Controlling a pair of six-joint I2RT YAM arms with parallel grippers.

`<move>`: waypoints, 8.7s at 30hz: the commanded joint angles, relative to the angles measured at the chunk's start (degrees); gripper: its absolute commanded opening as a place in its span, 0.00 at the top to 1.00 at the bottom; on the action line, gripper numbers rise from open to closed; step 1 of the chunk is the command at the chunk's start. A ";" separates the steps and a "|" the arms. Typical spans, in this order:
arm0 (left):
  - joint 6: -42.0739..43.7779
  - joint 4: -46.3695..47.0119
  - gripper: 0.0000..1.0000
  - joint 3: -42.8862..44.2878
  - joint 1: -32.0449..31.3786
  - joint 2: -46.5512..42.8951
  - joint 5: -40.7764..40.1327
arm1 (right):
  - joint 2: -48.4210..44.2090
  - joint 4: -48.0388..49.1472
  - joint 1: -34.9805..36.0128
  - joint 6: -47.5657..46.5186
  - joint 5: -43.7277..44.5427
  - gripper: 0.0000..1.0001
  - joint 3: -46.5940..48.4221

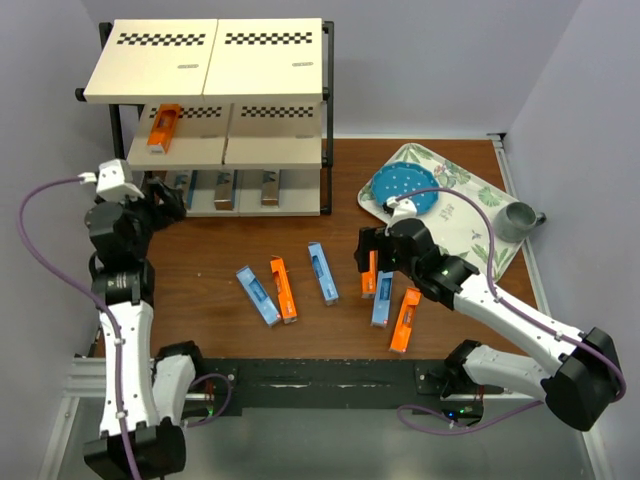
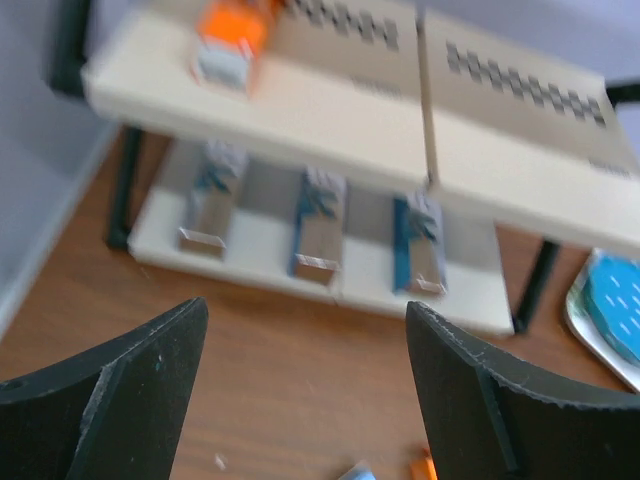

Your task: Place and organize the toothpastes onto the shelf

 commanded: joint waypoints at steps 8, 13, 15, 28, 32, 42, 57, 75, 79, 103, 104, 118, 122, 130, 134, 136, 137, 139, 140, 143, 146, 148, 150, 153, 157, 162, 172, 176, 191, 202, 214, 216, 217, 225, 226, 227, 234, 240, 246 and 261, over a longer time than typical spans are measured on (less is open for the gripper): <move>-15.66 -10.34 0.10 -17.25 -11.36 -15.63 1.02 | 5.41 0.24 1.28 0.55 -5.07 0.06 3.16; -21.01 -10.79 0.10 -23.67 -11.62 -21.95 5.32 | 8.66 -1.08 1.37 2.22 -6.58 0.07 4.91; -23.04 -11.04 0.10 -25.16 -11.80 -23.19 7.00 | 9.45 -0.73 1.37 2.66 -8.50 0.07 5.44; -16.99 -20.62 0.08 -18.24 -12.50 -22.32 3.41 | 22.97 -1.78 5.31 6.26 -10.91 0.16 16.33; -13.90 -22.91 0.07 -15.59 -13.73 -22.85 -0.64 | 30.97 -3.19 8.83 8.72 -7.99 0.16 24.15; -15.13 -23.18 0.05 -16.21 -16.37 -25.13 -1.34 | 50.57 -13.46 15.60 11.80 1.32 0.20 46.72; -15.57 -22.56 0.05 -16.47 -19.71 -24.78 -1.79 | 65.61 -22.43 19.56 12.07 7.22 0.34 59.32; -16.19 -8.94 0.04 -21.40 -20.24 -21.62 13.15 | 55.96 -20.69 18.42 12.42 3.18 0.62 50.89; -14.52 -6.66 0.03 -20.34 -20.94 -20.48 14.03 | 47.44 -14.37 15.44 16.80 -1.64 0.62 43.78; -16.89 18.64 0.04 -12.61 -55.38 2.20 -8.62 | 11.04 6.57 -3.99 44.76 -6.76 0.66 13.53; -16.98 19.36 0.03 -12.52 -56.70 3.25 -9.60 | 10.43 6.30 -4.26 45.29 -6.23 0.66 12.75; -19.53 32.46 0.07 -12.08 -70.68 12.83 -26.83 | 4.27 6.74 -6.63 52.67 -5.96 0.68 8.96; -19.62 34.13 0.12 -11.03 -72.70 15.64 -28.59 | 3.57 6.92 -6.63 53.55 -5.88 0.68 8.08; -18.82 37.64 0.40 -9.53 -74.11 18.98 -30.79 | 2.60 7.18 -6.63 55.66 -5.96 0.67 6.50; -19.96 37.12 0.46 -9.27 -74.46 20.13 -29.82 | 1.81 6.74 -6.63 55.84 -5.00 0.67 6.15; -21.28 35.63 0.45 -9.09 -74.64 20.39 -30.70 | 1.37 6.65 -6.63 56.01 -4.73 0.67 5.97; -21.89 33.53 0.43 -8.57 -74.82 20.48 -31.31 | 1.19 6.65 -6.63 56.01 -4.82 0.67 5.97; -23.39 31.50 0.39 -8.12 -74.91 20.66 -33.07 | 1.11 6.56 -6.63 56.10 -4.56 0.67 5.89; -23.83 30.97 0.37 -8.12 -74.99 20.66 -33.60 | 1.02 6.56 -6.63 56.19 -4.56 0.67 5.80; -24.98 30.17 0.37 -8.21 -75.08 20.48 -34.48 | 0.93 6.56 -6.63 56.28 -4.56 0.67 5.71; -24.80 31.14 0.44 -8.39 -75.17 20.31 -34.31 | 0.93 6.56 -6.63 56.28 -4.65 0.67 5.62; -24.45 32.63 0.53 -8.39 -75.26 20.57 -33.26 | 0.75 6.39 -6.63 56.19 -4.82 0.67 5.53; -24.19 33.78 0.60 -8.65 -75.34 20.75 -32.03 | 0.58 6.48 -6.72 56.45 -5.00 0.66 5.45; -24.62 34.04 0.67 -8.82 -75.43 21.01 -31.76 | 0.31 6.39 -6.63 56.36 -5.26 0.62 5.36; -24.98 34.57 0.76 -9.62 -75.43 20.05 -32.37 | 0.22 6.48 -6.63 56.01 -6.05 0.49 5.18; -22.87 32.64 0.77 -10.06 -75.43 18.20 -35.52 | -0.39 6.21 -6.72 53.39 -6.05 0.23 5.53; -11.01 20.86 0.82 -8.47 -68.96 7.57 -45.56 | -2.59 -3.35 -6.54 38.54 -3.24 0.05 11.59; -5.31 19.28 0.82 -7.95 -62.17 3.70 -41.34 | -2.50 -6.96 -6.63 31.60 -1.67 0.02 14.58; 7.19 20.40 0.80 0.13 -30.19 6.85 -21.32 | -6.98 -12.07 -6.63 20.34 1.07 0.02 16.96; 7.28 35.26 0.73 3.82 -15.23 20.56 -7.68 | -10.58 -14.79 -6.63 15.15 1.33 0.02 16.34; 6.05 45.90 0.70 8.84 -12.68 31.20 -7.23 | -12.61 -15.85 -6.63 9.70 6.52 0.02 14.76; 5.96 47.04 0.70 8.58 -12.68 32.34 -7.32 | -12.52 -15.41 -6.63 9.00 7.22 0.02 14.50; 6.05 48.09 0.69 8.58 -12.68 32.70 -7.32 | -12.34 -15.15 -6.63 8.38 7.39 0.02 14.32; 5.61 53.98 0.63 7.53 -12.68 36.47 -8.38 | -11.38 -13.48 -6.63 7.06 8.63 0.02 12.83; 5.52 54.77 0.62 7.17 -12.68 36.65 -8.55 | -11.29 -13.39 -6.63 6.97 8.63 0.02 12.65; 5.43 55.48 0.62 6.91 -12.68 37.35 -8.81 | -11.20 -13.39 -6.63 6.97 8.71 0.02 12.48; 4.64 59.17 0.59 6.20 -12.68 39.99 -8.20 | -10.94 -13.30 -6.72 6.62 9.42 0.02 11.86; 3.06 63.30 0.54 3.31 -12.77 39.82 -7.76 | -10.41 -13.12 -6.72 6.36 9.59 0.02 11.60; 3.67 63.84 0.46 2.07 -12.77 39.46 -8.82 | -10.15 -13.04 -6.81 6.00 9.77 0.02 11.33; 3.94 50.84 0.25 3.22 -12.77 29.47 -10.75 | -11.29 -13.39 -6.90 5.83 8.98 0.02 10.89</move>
